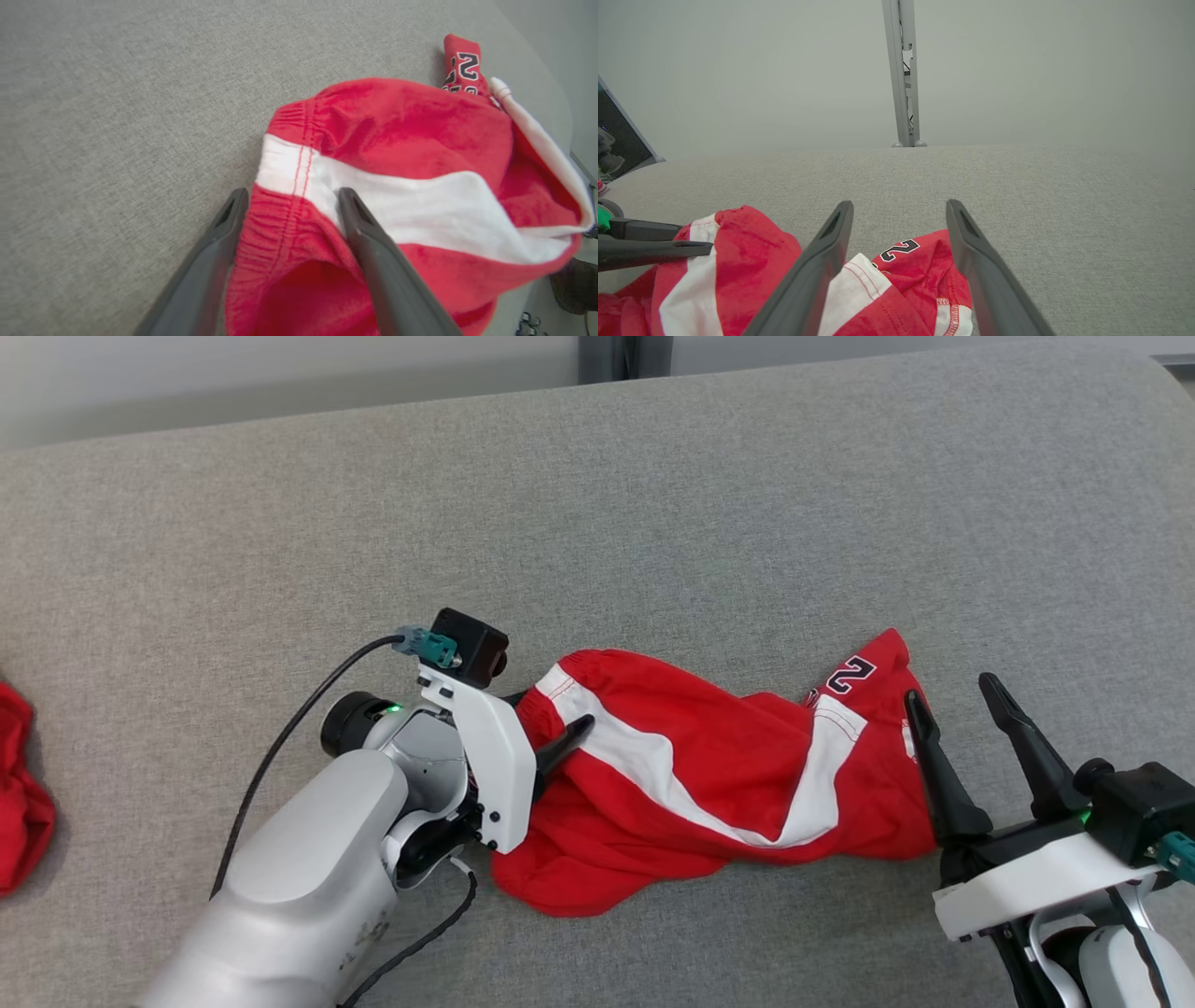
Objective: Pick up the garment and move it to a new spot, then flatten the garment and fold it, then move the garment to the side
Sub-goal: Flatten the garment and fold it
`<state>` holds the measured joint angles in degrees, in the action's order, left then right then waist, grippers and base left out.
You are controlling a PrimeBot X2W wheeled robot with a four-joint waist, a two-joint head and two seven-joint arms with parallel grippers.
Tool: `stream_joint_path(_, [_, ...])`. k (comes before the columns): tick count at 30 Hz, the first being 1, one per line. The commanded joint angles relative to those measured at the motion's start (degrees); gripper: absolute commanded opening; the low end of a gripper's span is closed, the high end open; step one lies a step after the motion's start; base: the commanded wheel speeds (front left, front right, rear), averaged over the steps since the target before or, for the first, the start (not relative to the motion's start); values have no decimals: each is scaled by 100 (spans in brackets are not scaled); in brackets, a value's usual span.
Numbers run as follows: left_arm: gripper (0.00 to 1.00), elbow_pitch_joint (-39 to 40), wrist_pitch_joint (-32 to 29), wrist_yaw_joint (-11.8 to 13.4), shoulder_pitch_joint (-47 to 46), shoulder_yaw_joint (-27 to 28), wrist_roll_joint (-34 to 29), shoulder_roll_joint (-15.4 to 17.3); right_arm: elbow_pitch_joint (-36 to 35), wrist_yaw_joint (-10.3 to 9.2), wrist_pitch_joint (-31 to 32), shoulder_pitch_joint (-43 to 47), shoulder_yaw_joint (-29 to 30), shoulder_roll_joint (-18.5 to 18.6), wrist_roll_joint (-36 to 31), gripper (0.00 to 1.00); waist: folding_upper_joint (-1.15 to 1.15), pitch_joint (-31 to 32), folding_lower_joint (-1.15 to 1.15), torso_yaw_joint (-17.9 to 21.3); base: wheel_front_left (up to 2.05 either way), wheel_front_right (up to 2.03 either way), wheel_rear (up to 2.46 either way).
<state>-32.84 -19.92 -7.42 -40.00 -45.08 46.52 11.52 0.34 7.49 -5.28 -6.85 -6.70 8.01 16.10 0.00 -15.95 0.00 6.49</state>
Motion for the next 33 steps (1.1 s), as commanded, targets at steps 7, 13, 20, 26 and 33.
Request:
stream_joint_path(7, [16, 17, 519, -8, -226, -209, 46, 136, 26, 1, 29, -90, 36, 86, 54, 100, 0, 2, 0, -72, 0, 0, 0])
stream_joint_path(13, [0, 25, 757, -9, -323, -390, 158, 139, 177, 1, 272, -128, -49, 279, 55, 100, 0, -3, 0, -146, 0, 0, 0])
stream_joint_path(20, [0, 10, 917, -9, -414, -604, 191, 114, 423, 1, 898, -328, -523, 693, 288, 100, 0, -49, 0, -280, 0, 0, 0])
stream_joint_path(26, [0, -32, 1020, -9, -464, -754, 200, 30, 731, 1, 1338, -737, -933, 968, 522, 100, 0, -102, 0, -439, 0, 0, 0])
stream_joint_path(33, [0, -82, 1118, -9, -522, -897, 291, -22, 1048, 1, 1639, -1047, -1351, 1157, 827, 100, 0, -124, 0, -558, 0, 0, 0])
